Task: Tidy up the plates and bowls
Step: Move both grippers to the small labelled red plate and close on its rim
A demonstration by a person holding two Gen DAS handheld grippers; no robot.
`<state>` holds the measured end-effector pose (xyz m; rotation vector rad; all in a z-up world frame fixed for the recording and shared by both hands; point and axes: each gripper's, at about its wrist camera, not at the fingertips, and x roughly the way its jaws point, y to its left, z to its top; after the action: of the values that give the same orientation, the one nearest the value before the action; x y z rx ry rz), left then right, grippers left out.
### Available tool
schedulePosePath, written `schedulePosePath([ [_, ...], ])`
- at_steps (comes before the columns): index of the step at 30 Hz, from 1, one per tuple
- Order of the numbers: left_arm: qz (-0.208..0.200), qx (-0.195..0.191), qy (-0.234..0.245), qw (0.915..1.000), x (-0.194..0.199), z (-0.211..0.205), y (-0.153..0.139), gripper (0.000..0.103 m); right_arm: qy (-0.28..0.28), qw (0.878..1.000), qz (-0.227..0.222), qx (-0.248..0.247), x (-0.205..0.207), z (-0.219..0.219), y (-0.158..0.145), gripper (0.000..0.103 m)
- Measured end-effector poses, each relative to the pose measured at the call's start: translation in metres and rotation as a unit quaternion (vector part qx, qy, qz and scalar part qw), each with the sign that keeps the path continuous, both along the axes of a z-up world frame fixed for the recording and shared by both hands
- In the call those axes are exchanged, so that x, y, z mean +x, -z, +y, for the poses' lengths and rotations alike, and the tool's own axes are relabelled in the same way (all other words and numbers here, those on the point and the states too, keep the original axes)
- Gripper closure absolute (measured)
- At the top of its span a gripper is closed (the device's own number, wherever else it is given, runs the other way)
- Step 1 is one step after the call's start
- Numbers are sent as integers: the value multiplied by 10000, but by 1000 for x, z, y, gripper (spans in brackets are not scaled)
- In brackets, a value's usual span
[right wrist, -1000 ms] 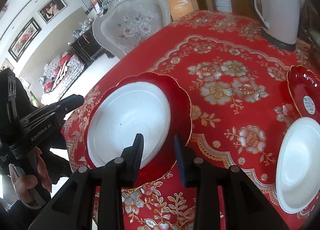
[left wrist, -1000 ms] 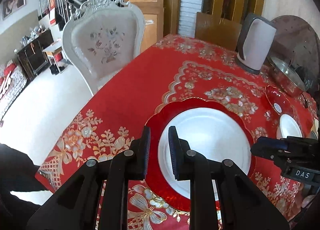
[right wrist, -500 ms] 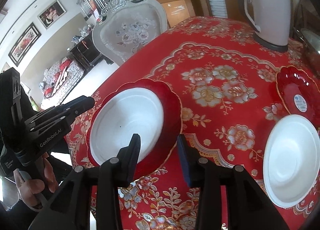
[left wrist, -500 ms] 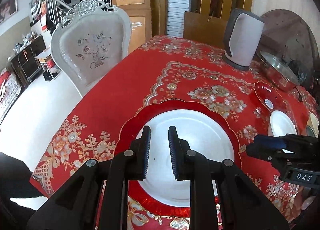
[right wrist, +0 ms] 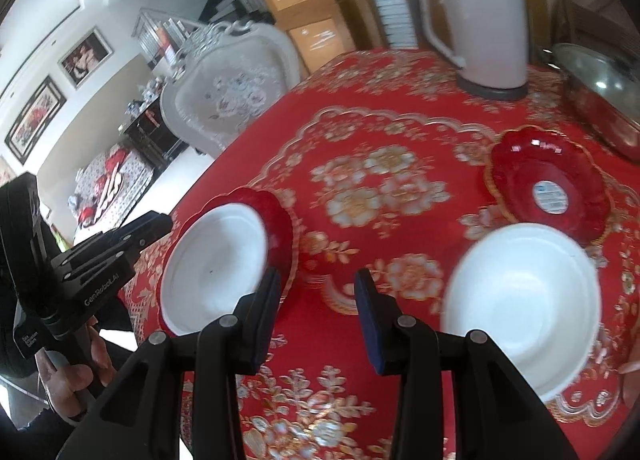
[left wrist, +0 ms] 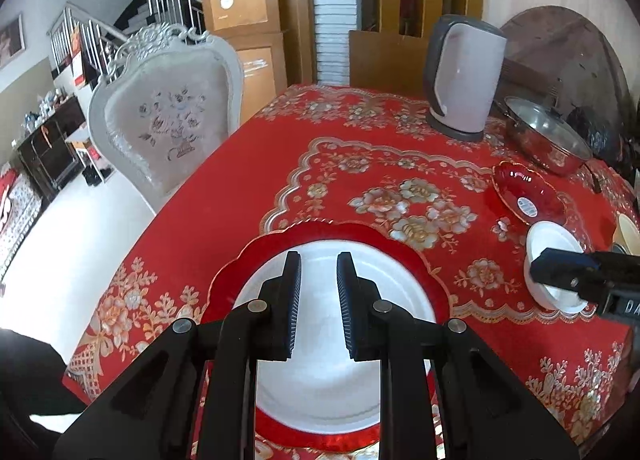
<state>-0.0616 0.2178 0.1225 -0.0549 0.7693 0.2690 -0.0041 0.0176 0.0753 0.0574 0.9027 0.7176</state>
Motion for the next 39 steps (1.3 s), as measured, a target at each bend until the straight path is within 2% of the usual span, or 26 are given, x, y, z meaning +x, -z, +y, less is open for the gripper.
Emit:
schedulePosePath([
  [12, -47, 227, 378, 9990, 26, -44, -3, 85, 819, 9963, -52, 272, 22, -86, -13, 62],
  [28, -4, 428, 656, 9969, 57, -84, 0, 85, 1330, 9904, -19, 381, 41, -150, -16, 58],
  [34, 143, 241, 728, 9970, 84, -93, 0, 85, 1470, 9887, 64, 291, 56, -162, -12, 57],
  [39, 452, -106, 892, 9949, 116, -106, 3, 85, 1736, 9842, 232, 252, 73, -177, -6, 51],
])
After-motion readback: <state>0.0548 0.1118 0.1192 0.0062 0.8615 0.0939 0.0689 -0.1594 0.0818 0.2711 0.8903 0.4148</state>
